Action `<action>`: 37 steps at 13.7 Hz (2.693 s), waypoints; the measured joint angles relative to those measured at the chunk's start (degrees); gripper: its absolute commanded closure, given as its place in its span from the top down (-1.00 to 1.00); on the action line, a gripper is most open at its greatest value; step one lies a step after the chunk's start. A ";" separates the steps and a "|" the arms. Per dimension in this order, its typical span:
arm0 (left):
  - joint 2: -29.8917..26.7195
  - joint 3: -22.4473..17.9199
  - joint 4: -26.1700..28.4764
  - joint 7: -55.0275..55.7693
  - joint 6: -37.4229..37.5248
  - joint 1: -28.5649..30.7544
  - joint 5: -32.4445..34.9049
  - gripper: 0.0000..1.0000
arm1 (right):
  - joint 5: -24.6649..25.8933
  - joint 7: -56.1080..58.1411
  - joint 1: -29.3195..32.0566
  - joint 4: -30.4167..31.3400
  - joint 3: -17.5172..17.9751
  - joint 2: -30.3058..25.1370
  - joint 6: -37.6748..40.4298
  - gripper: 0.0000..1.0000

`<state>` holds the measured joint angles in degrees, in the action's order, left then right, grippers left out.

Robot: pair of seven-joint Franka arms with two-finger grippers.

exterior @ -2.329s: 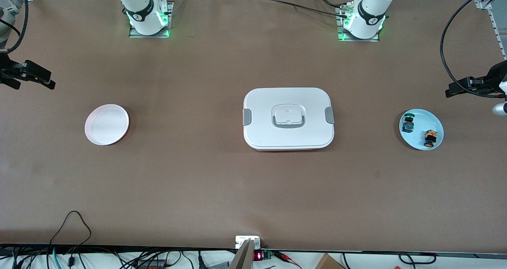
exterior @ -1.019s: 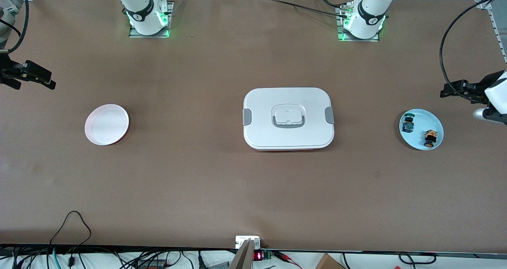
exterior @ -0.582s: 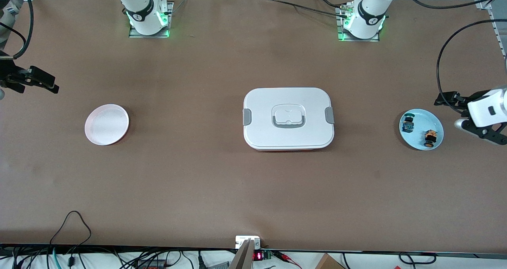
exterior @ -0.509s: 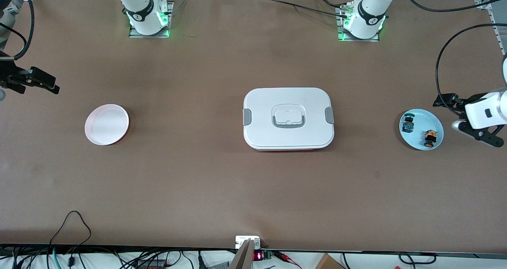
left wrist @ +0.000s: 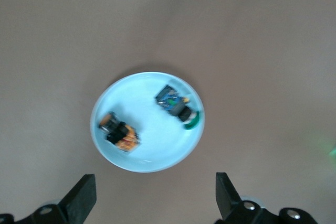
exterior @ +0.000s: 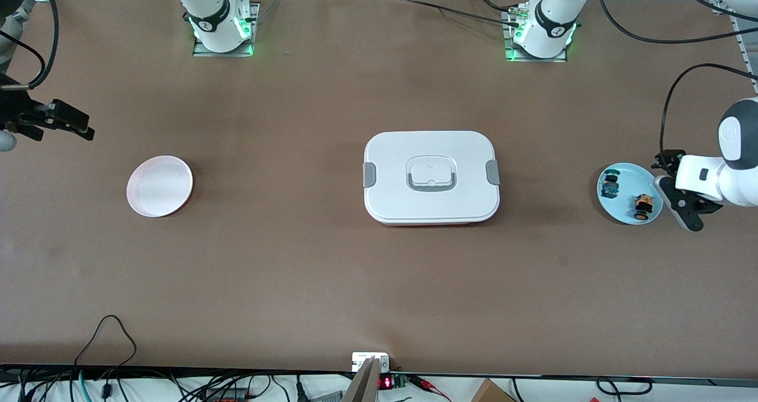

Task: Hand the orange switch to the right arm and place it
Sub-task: 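Move the left gripper down over the orange switch on the blue plate, then close the left gripper on the orange switch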

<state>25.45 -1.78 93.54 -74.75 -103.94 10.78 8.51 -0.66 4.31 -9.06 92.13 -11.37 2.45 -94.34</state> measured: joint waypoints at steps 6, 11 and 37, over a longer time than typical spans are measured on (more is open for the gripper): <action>6.14 0.31 6.51 -27.25 -20.52 4.67 -2.69 1.00 | 0.00 -0.25 -0.68 -0.02 -0.43 -1.08 2.63 1.00; 9.37 0.75 7.28 -45.80 -25.54 6.06 -6.97 1.00 | 0.15 -0.25 -0.63 5.63 -0.73 -5.36 1.66 1.00; 11.43 10.77 6.61 -60.47 -22.03 17.18 -7.84 1.00 | 0.56 -4.40 -0.83 7.81 -0.22 -7.94 1.46 1.00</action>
<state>36.87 8.99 100.15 -135.22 -125.97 27.96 0.67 -0.10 -0.08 -9.90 99.94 -11.58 -5.49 -92.88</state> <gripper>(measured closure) 0.000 0.000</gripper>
